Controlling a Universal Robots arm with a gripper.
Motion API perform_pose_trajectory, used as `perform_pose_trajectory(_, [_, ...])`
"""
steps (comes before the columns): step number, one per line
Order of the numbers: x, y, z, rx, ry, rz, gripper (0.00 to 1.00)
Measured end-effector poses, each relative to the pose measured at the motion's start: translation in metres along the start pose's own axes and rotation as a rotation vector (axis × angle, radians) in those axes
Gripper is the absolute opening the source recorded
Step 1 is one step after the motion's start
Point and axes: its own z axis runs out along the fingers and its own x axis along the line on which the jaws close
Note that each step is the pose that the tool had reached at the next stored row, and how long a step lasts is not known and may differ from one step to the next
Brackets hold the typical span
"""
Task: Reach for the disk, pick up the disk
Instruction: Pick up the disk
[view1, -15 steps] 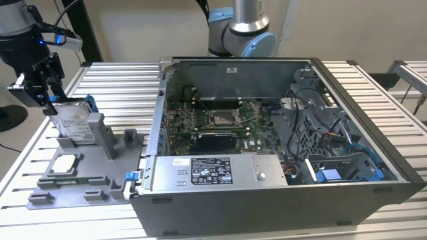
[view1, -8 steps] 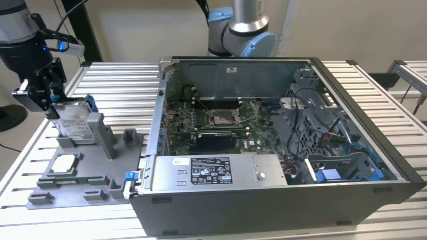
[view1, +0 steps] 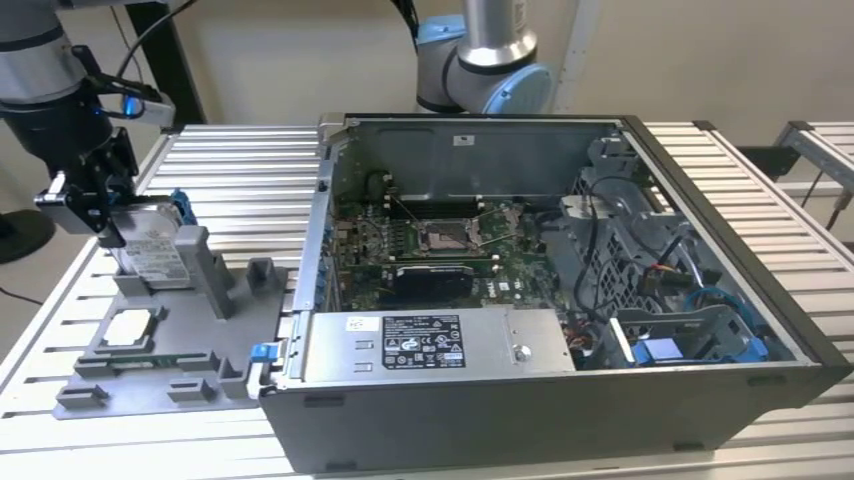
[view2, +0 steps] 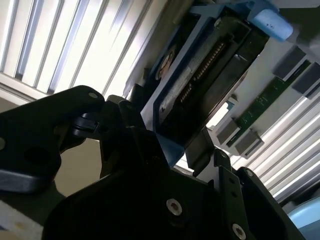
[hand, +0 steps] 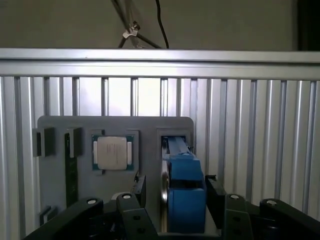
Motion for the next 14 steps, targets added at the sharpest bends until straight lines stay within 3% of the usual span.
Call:
perform_pose_trajectory(9, [-0.0002,-0.0002,0.0163,-0.0001,0.0000,0.000,1.00])
perform_pose_trajectory(14, [-0.0002,-0.0001,0.0168,-0.0003,0.0001,0.000,1.00])
